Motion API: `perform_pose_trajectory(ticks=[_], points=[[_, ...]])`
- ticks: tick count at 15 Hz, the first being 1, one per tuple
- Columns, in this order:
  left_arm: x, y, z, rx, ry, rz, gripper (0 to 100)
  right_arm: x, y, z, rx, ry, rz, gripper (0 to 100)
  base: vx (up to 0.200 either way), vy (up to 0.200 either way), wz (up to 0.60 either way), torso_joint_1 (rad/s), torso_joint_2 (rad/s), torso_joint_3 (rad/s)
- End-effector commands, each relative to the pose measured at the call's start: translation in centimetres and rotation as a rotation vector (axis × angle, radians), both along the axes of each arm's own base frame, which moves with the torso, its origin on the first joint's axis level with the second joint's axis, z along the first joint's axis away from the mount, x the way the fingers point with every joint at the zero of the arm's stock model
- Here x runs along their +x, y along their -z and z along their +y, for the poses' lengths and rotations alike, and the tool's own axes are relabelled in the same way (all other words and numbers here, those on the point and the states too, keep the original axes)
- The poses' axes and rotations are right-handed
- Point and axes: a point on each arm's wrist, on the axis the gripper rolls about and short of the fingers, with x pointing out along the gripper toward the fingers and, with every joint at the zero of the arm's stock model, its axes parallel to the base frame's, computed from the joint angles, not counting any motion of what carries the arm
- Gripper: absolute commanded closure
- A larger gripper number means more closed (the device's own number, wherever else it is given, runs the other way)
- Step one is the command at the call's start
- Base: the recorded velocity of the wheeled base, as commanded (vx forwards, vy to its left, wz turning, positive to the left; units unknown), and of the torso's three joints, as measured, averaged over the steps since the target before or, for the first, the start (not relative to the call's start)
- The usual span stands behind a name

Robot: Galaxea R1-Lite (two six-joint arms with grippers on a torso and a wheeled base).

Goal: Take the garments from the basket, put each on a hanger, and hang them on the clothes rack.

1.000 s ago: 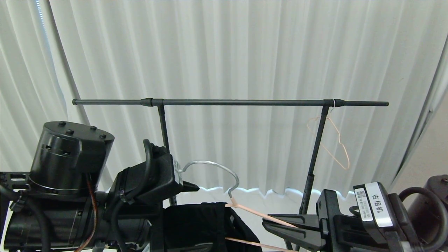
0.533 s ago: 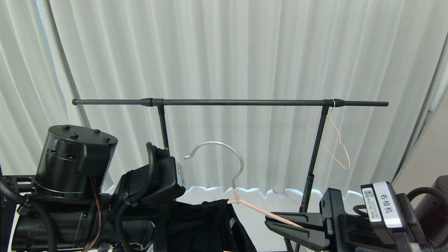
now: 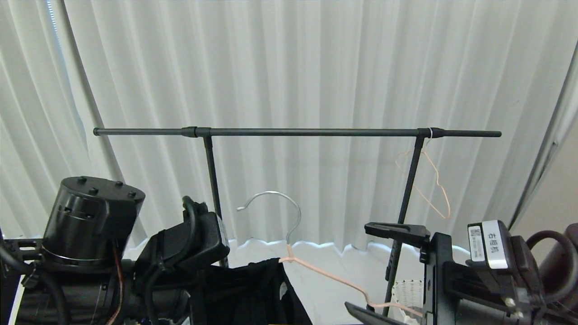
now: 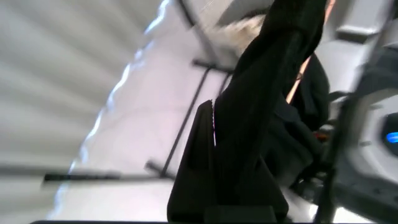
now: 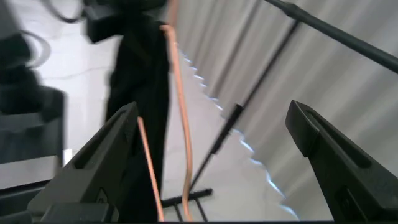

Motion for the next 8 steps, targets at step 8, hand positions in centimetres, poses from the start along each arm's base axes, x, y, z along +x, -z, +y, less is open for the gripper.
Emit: perform_pose_trajectory(ticks=[8], points=[[2.9,-2.7,0.7,-0.020,-0.617,-0.097,100,1.4,3.0,-0.8,-0.024,0.257,0.259,0,0.000,0.000,0.00,0.000,0.00,0.000]])
